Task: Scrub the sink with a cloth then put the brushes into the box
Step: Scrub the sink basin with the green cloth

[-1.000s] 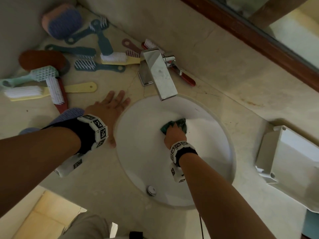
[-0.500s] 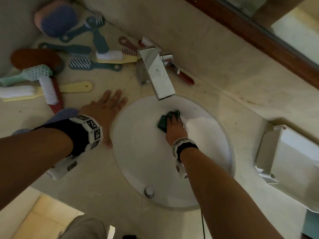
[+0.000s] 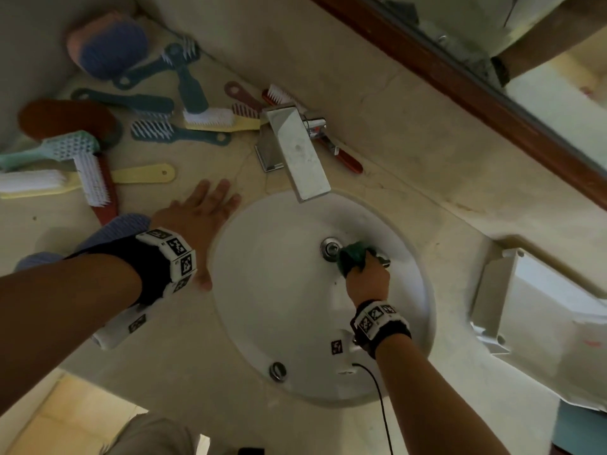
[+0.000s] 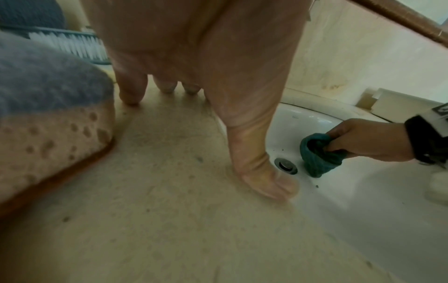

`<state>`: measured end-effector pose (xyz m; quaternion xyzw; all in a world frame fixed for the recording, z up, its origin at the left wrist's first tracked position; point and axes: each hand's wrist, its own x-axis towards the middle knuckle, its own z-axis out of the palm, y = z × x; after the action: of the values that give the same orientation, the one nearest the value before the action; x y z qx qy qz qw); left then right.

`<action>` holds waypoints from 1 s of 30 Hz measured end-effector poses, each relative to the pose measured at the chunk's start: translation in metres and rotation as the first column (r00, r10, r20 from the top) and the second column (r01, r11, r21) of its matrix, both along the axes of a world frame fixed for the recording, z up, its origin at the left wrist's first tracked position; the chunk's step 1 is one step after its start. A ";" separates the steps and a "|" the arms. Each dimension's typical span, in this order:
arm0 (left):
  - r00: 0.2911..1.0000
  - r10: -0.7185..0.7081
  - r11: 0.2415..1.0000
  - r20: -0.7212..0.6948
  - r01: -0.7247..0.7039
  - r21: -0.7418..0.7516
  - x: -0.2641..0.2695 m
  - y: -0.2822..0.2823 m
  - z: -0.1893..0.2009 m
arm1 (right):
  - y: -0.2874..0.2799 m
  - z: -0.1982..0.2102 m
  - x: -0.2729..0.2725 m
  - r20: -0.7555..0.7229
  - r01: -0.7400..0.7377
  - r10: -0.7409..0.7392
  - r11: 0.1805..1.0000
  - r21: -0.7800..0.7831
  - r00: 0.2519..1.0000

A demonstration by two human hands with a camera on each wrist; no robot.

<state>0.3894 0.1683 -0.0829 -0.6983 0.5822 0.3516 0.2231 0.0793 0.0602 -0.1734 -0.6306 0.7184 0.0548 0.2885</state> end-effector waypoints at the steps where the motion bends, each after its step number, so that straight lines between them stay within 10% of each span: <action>1: 1.000 0.002 1.000 -0.003 -0.002 -0.005 0.001 0.000 -0.001 | -0.005 -0.003 0.002 0.001 0.080 -0.080 0.997 0.005 0.997; 7: 1.000 0.007 1.000 -0.018 -0.007 0.017 0.000 -0.001 -0.004 | -0.030 -0.037 0.049 0.002 0.242 -0.244 0.962 0.124 0.970; 12: 1.000 0.009 1.000 -0.001 -0.009 0.008 0.002 -0.001 -0.005 | -0.023 -0.057 0.092 -0.137 -0.097 0.107 0.992 0.075 0.985; 16: 1.000 0.003 1.000 0.014 -0.003 -0.005 0.001 -0.001 -0.006 | 0.012 -0.066 0.091 -0.149 -0.622 0.624 0.780 0.062 0.767; 22: 1.000 0.009 1.000 0.009 -0.009 0.001 0.000 -0.001 -0.005 | 0.012 -0.042 0.043 -0.159 -0.831 0.865 0.501 0.244 0.475; 30: 1.000 0.008 1.000 0.010 -0.008 0.010 0.000 -0.001 0.002 | 0.010 0.013 -0.012 -0.087 -0.256 0.272 0.952 0.165 0.958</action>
<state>0.3897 0.1675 -0.0814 -0.7011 0.5767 0.3520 0.2281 0.0676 0.0701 -0.1603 -0.6932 0.6358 0.1819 0.2866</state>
